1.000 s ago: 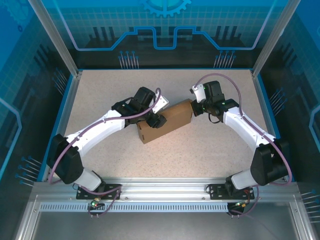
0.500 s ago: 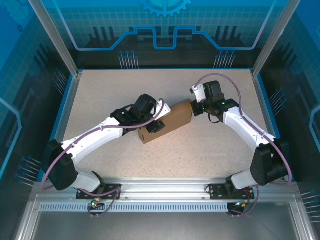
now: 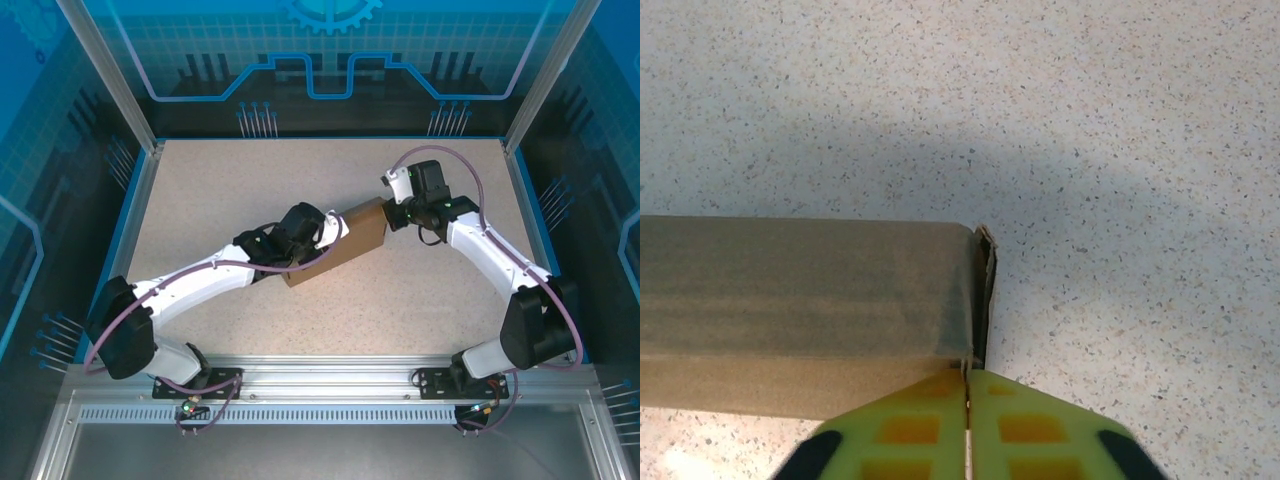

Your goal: Fold the paper box

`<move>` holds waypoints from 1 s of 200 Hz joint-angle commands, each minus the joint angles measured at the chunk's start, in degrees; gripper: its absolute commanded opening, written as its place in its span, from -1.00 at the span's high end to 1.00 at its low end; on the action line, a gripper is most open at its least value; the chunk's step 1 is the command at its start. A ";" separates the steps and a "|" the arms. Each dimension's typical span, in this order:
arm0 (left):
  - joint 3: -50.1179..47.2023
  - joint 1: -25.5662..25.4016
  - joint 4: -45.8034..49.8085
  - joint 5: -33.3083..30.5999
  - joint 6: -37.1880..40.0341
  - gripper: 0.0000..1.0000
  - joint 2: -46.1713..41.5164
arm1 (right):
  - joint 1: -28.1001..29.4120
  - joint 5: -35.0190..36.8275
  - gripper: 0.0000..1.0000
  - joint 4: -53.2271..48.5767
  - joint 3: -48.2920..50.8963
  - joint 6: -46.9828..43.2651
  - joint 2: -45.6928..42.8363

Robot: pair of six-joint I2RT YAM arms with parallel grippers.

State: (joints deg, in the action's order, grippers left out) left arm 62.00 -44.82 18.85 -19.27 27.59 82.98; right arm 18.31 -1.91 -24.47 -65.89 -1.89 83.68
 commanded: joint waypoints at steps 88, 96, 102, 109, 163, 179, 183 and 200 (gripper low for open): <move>-5.13 -0.38 1.23 0.55 0.10 0.44 0.09 | -6.57 -17.91 0.05 -7.22 -8.70 3.79 0.14; -5.22 -0.39 1.08 0.71 0.09 0.44 -0.17 | -7.04 -19.43 0.04 -7.20 -10.13 4.12 2.42; -5.14 -0.39 1.08 0.92 0.01 0.44 -0.32 | -7.40 -20.67 0.03 -7.18 -11.12 4.33 4.00; -5.20 -0.37 1.01 1.04 0.00 0.44 -0.46 | -7.70 -21.66 0.02 -7.03 -12.03 4.51 5.77; -4.78 -0.38 0.71 1.45 -0.43 0.44 -0.91 | -8.37 -21.26 0.04 -6.96 -12.64 3.83 11.81; -4.95 -0.39 0.50 1.60 -0.77 0.43 -1.20 | -8.57 -20.62 0.07 -5.70 -9.57 3.83 11.05; -4.96 -0.44 0.44 1.53 -0.86 0.42 -1.24 | -8.63 -20.29 0.08 -5.33 -8.72 4.01 10.86; -4.91 -0.31 -0.32 1.93 -1.63 0.39 -1.68 | -8.64 -19.75 0.13 -3.36 -5.20 4.56 10.36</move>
State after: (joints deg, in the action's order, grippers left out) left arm 59.07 -44.91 14.24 -19.38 27.24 81.87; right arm 10.52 -22.33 -28.16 -75.83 1.98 94.96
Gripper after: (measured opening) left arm 0.295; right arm 0.450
